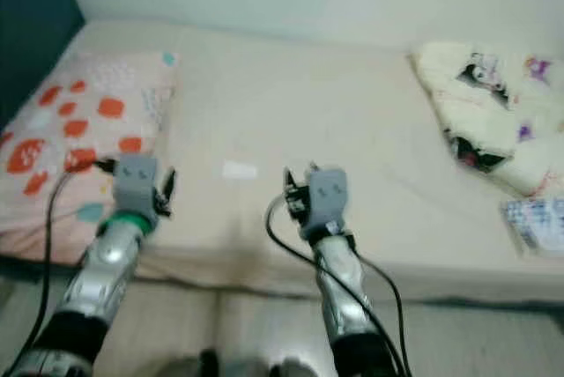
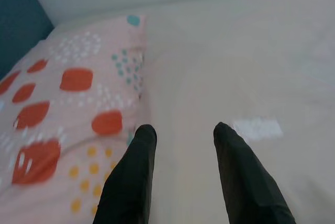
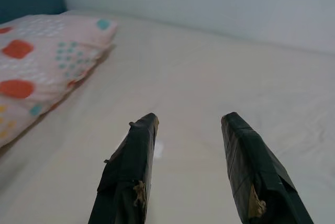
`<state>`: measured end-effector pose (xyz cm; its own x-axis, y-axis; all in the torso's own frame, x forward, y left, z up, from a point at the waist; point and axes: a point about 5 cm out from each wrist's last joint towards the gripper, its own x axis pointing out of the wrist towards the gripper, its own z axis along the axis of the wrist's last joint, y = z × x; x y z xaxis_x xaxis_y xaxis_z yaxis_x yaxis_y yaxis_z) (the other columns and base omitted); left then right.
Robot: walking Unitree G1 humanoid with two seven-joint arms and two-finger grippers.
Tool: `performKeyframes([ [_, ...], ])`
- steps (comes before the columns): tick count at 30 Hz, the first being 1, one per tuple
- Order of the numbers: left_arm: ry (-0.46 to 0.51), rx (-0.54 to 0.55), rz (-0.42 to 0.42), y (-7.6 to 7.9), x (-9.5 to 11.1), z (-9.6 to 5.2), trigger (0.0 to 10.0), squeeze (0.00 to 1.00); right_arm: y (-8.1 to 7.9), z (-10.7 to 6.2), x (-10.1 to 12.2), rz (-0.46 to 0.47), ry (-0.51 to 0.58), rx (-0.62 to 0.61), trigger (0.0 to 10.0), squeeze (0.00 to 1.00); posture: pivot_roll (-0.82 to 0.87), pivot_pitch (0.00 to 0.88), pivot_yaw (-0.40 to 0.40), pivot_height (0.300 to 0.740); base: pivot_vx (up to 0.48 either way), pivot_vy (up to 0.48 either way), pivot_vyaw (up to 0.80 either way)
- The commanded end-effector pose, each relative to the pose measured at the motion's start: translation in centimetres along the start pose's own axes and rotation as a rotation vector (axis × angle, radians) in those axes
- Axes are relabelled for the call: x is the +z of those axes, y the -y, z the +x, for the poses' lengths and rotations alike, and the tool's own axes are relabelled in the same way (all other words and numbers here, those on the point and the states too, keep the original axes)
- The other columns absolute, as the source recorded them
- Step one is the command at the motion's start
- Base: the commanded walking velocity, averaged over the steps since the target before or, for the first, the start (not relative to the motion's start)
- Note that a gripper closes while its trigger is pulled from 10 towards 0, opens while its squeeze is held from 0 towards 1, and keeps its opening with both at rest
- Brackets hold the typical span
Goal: Clean up the room
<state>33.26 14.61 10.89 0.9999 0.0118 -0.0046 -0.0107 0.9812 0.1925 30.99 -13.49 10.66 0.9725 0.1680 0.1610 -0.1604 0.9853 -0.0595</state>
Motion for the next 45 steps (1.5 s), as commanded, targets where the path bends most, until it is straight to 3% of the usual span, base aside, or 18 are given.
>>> performKeyframes([
  [1,-0.019,-0.021,0.0,0.7,-0.5,-0.3,10.0,0.0,0.8,-0.6,-0.8,0.014,-0.041,-0.037,10.0,0.0,-0.03,0.085,0.035,0.74,0.458,0.0,0.0],
  [8,-0.024,-0.032,-0.006,0.9,-0.5,-0.2,10.0,0.0,1.2,-0.6,-1.2,0.018,-0.065,-0.053,10.0,0.0,-0.03,0.085,0.035,0.74,0.438,0.0,0.0],
  [23,-0.021,-0.08,-0.012,1.4,-0.5,-0.5,10.0,0.0,1.6,-1.1,-2.5,0.057,-0.125,-0.102,10.0,0.0,-0.03,0.086,0.038,0.74,0.0,0.0,0.0],
  [29,-0.029,-0.082,-0.005,1.4,-0.7,-0.5,10.0,0.0,2.0,-1.2,-2.7,0.105,-0.132,-0.137,10.0,0.0,-0.03,0.087,0.039,0.716,0.0,0.0,0.0],
  [45,-0.048,-0.098,0.012,1.7,-1.3,-0.8,10.0,0.0,2.1,-1.1,-2.7,0.105,-0.131,-0.133,10.0,0.0,-0.03,0.083,0.038,0.641,0.0,0.0,0.0],
])
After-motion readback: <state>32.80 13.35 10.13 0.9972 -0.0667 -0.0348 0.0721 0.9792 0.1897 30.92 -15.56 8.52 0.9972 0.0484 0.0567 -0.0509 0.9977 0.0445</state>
